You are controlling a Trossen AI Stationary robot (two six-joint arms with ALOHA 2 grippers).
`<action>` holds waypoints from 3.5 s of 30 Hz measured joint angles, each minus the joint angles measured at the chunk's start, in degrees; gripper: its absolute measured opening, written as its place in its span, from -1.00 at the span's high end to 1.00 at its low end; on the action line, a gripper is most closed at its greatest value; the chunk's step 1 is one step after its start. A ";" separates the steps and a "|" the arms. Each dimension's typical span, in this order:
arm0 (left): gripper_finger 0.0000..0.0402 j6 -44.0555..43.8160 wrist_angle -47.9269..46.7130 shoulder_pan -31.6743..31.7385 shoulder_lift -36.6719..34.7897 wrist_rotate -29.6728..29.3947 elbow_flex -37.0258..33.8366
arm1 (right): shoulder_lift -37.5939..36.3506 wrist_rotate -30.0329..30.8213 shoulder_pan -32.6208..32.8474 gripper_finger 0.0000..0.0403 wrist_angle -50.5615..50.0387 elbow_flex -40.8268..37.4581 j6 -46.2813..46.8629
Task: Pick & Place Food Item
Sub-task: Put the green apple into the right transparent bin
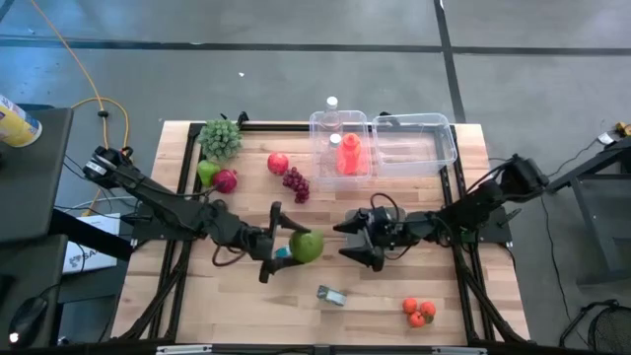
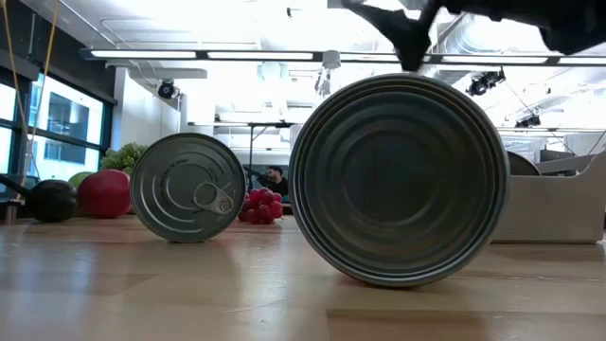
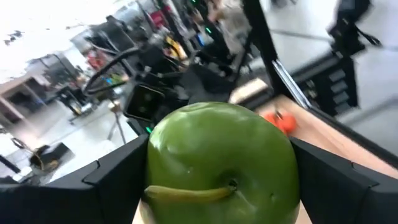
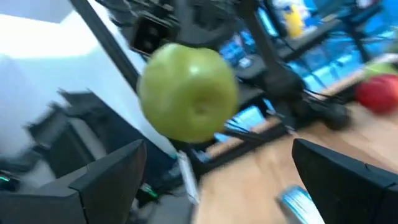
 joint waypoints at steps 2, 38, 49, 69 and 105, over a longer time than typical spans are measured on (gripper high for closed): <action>-0.67 -0.02 3.48 0.95 0.91 0.19 0.00 | 1.47 -2.15 -0.33 -0.94 1.64 1.86 0.05; -0.67 2.34 14.64 3.80 7.48 2.23 0.04 | 4.16 -5.99 -3.15 -0.94 2.04 9.27 1.30; -0.70 -0.02 14.83 3.69 7.57 2.38 -0.02 | 4.03 -6.73 -3.13 -0.77 0.32 9.27 2.29; -0.74 2.59 16.11 1.89 7.72 1.38 -0.11 | 3.92 -7.97 -3.13 -0.73 -1.60 9.40 1.85; -0.99 4.10 20.95 -9.74 7.59 -10.14 0.00 | 3.23 -1.94 -6.39 -0.73 -13.93 9.29 -2.75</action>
